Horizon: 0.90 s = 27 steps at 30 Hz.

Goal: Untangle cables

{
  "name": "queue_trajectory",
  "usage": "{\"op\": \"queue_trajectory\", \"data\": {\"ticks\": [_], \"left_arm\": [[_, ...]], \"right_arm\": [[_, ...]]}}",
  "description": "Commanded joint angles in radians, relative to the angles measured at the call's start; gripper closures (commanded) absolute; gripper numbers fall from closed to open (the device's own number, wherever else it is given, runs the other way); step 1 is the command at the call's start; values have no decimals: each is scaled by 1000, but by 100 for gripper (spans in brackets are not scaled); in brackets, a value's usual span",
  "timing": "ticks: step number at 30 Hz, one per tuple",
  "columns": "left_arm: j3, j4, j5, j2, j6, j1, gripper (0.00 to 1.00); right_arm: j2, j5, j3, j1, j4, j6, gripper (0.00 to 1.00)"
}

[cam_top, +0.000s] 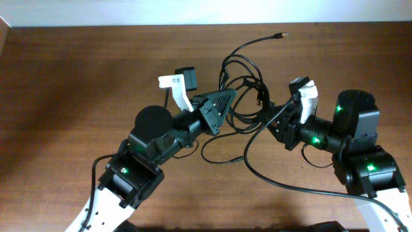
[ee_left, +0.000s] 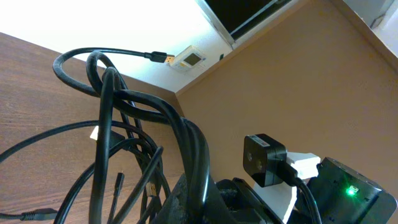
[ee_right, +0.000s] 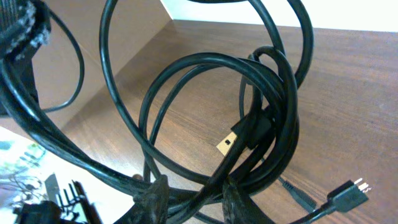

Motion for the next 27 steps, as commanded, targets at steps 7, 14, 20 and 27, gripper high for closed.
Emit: {"op": "queue_trajectory", "data": {"ticks": [7, 14, 20, 27], "left_arm": [[11, 14, 14, -3, 16, -5, 100], [11, 2, -14, -3, 16, -5, 100], [11, -52, -159, -3, 1, -5, 100], [11, -158, -355, -3, -151, -5, 100]], "right_arm": [[2, -13, 19, -3, 0, 2, 94], [1, -14, 19, -3, -1, 3, 96], [-11, -16, 19, -3, 2, 2, 96], [-57, -16, 19, -3, 14, 2, 96]]}}
